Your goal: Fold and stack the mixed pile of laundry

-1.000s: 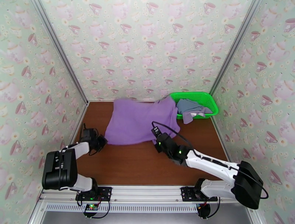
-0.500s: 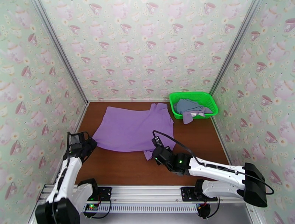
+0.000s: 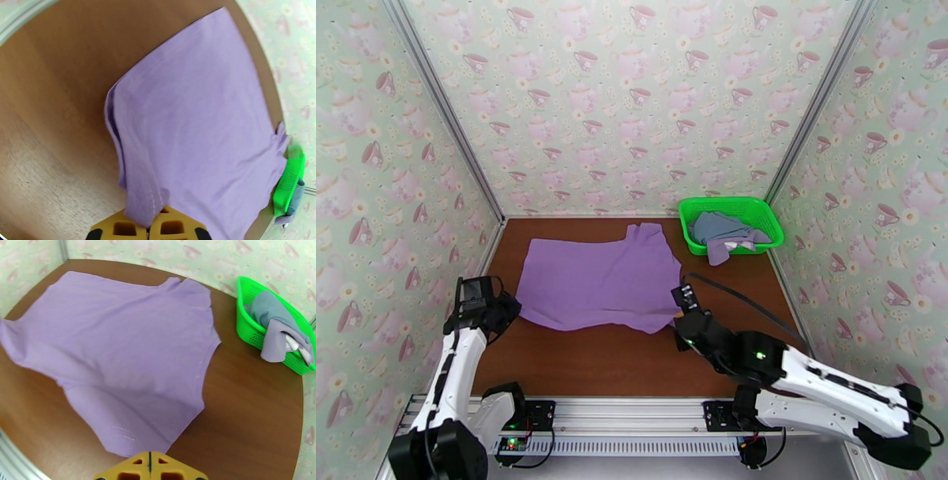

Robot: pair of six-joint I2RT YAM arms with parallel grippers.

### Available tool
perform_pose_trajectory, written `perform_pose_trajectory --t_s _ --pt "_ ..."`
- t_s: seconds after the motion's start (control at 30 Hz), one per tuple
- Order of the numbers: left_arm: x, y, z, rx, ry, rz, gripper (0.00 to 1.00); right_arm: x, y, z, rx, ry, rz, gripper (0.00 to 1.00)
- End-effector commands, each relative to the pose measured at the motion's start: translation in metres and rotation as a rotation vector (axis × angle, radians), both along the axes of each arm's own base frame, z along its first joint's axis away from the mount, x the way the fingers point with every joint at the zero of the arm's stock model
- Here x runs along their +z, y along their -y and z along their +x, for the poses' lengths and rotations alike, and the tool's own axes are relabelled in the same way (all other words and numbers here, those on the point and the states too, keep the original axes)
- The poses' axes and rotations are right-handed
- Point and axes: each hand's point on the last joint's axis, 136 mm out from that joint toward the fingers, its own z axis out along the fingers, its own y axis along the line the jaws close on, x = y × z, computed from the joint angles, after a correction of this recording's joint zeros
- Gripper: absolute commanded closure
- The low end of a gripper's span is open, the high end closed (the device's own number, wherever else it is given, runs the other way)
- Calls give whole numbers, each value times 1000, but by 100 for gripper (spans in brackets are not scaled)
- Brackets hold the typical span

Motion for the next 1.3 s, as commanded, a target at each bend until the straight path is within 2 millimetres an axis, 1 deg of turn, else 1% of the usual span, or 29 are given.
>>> perform_pose_trajectory --t_s 0.0,0.03,0.07,0.13,0.2,0.23,0.3,0.4,0.5,0.63,0.77,0.93,1.03,1.2,1.27 --pt "-14 2 -9 -16 -43 -9 100 -46 -10 -25 75 -192 -50 100" --pt "-16 3 -12 -17 -55 -9 100 -60 -16 -28 82 -242 -73 100" --pt "-18 3 -15 -18 -63 -9 100 -70 -22 -31 85 -281 -80 100" --pt "-20 3 -22 -13 -79 -4 100 -87 -28 -35 81 -343 -95 100" --pt "-20 2 -28 -7 -90 7 100 -95 -30 -36 69 -373 -115 100" --pt "-20 2 -29 -3 -90 8 100 -95 -28 -34 52 -367 -128 100" --pt "-18 2 -29 6 -80 7 100 -88 -21 -26 12 -326 -149 100" --pt "-13 -2 -26 21 -77 14 100 -66 -13 -11 -39 -229 -161 100" --pt "-10 -5 -17 27 -74 14 100 -43 -11 6 -64 -135 -177 100" --pt "-10 -11 -3 35 -79 15 100 -33 -11 32 -76 -79 -215 100" --pt "-14 -18 12 44 -96 1 100 -37 -16 62 -67 -49 -264 100" --pt "-18 -26 37 45 -106 -17 100 -41 -10 104 -116 -31 -337 100" --pt "-25 -29 51 40 -119 -37 100 -43 -10 126 -125 -26 -349 100" --pt "-43 -30 75 22 -142 -79 100 -65 -12 154 -128 -64 -377 100" --pt "-50 -31 83 9 -156 -88 100 -74 -12 161 -132 -78 -392 100"
